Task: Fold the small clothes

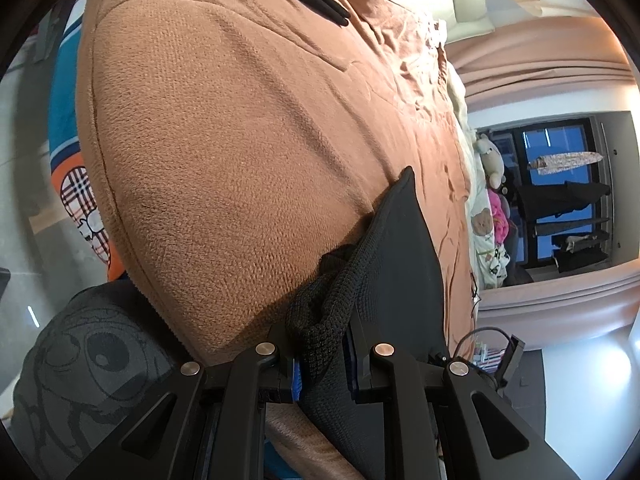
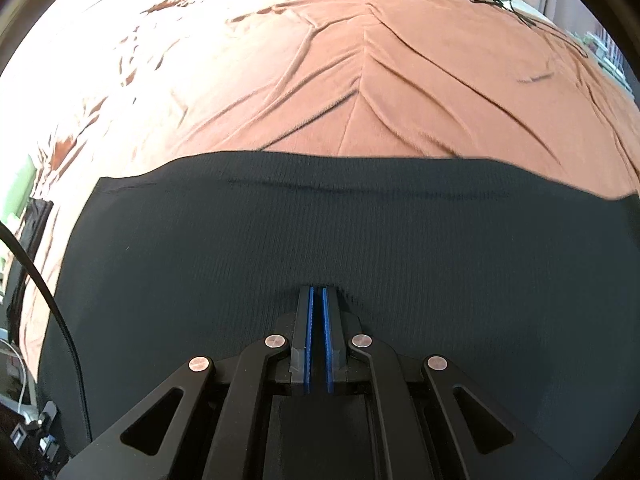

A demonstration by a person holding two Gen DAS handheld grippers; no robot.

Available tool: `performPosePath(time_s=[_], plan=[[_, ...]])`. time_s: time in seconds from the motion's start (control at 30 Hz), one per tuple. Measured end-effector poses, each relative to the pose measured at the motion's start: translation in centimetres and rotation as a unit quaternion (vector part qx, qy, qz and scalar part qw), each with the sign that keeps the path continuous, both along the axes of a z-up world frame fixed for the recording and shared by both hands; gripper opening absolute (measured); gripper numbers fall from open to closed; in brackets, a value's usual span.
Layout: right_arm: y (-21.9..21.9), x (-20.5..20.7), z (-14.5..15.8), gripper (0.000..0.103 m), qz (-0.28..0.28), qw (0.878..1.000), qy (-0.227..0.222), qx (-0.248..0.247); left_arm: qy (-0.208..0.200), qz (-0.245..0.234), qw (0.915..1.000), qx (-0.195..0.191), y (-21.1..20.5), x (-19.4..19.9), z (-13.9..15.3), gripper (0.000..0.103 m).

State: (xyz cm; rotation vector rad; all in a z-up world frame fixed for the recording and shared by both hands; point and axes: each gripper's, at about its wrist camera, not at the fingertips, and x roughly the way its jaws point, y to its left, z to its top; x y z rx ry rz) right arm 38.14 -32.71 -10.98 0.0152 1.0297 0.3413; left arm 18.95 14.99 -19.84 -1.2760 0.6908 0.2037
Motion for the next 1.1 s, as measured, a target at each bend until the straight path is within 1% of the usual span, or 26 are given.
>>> performPosePath(time_s=[0.2,0.33,0.5,0.57,0.73,1.0,1.1], plan=[[1.5,1.9,-0.5,0.001,-0.012,1.0,0.003,0.0,-0.001,0.0,1.0,-0.001,0.0,-0.1,-0.1,0.017],[1.9,3.4,-0.4,0.001,-0.015,1.0,-0.003,-0.003,-0.004,0.005,0.9999,-0.008,0.1,-0.3,-0.3,0.017],[1.8,3.4,0.0,0.001,-0.017,1.0,0.003,-0.011,-0.006,0.003,0.9999,-0.011,0.3,-0.4,-0.5,0.015],[2.0,2.8,0.2,0.002,-0.008,1.0,0.006,-0.017,-0.005,0.001,0.9999,-0.009,0.3,-0.4,-0.5,0.014],[0.8,0.6,0.6,0.001,-0.001,1.0,0.016,-0.008,-0.008,0.0,0.9999,-0.012,0.3,-0.4,-0.5,0.013],[-0.3,-5.1,0.2,0.002,0.033,0.999,0.02,-0.004,-0.014,-0.002,0.9997,-0.021,0.3,-0.6,-0.7,0.013],[-0.5,-7.4,-0.1,0.002,0.044,0.999,0.01,-0.009,-0.016,-0.005,0.9996,-0.023,0.4,-0.6,-0.7,0.013]])
